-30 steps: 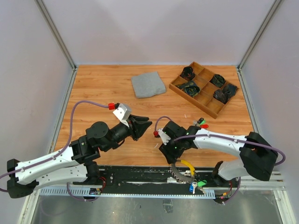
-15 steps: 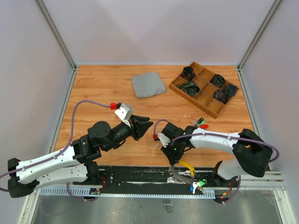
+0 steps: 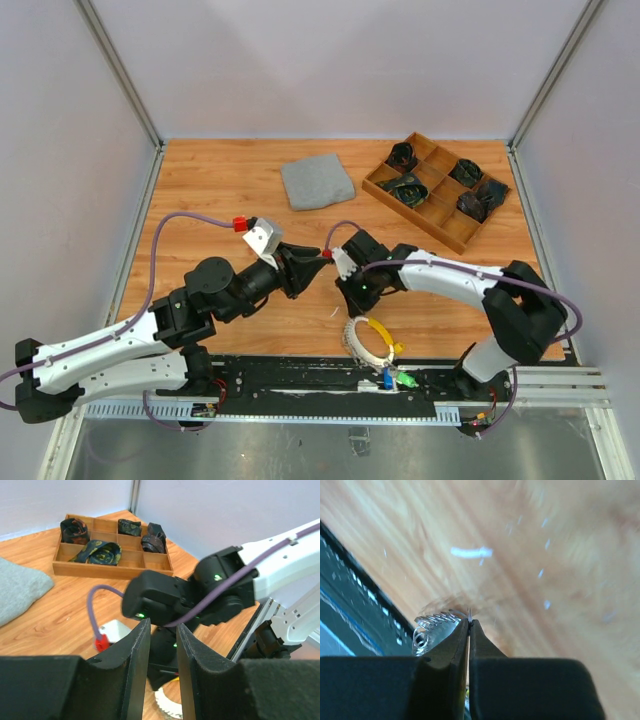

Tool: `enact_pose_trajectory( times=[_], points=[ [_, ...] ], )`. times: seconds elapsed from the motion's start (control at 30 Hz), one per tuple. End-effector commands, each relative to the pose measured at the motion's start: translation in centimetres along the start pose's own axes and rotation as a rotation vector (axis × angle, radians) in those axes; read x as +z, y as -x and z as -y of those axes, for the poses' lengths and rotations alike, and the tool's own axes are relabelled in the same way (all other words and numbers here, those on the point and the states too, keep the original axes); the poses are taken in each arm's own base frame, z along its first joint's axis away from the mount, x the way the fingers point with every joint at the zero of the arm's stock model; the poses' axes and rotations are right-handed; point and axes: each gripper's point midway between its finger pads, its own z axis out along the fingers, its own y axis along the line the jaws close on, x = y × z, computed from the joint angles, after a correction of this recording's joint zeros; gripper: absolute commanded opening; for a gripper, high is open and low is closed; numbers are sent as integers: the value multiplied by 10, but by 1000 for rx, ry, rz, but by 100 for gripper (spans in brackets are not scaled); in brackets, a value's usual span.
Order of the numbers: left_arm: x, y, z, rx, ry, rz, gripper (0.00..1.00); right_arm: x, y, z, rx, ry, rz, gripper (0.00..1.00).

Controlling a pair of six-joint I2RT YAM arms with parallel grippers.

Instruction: Put the keys on the keyring

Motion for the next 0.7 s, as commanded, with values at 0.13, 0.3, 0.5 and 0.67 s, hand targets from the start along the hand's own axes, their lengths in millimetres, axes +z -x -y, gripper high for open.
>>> enact_pose_trajectory(
  times=[0.13, 0.3, 0.5, 0.67],
  points=[
    [0, 22, 1, -6, 7, 39, 33, 12, 98, 26, -42, -44, 136, 2],
    [1, 15, -2, -8, 24, 18, 33, 17, 140, 43, -35, -73, 193, 15],
    [4, -4, -14, -26, 94, -30, 34, -26, 160, 75, 67, -166, 386, 45],
    [3, -20, -30, -62, 166, -51, 35, -63, 101, 87, 133, -291, 408, 49]
  ],
)
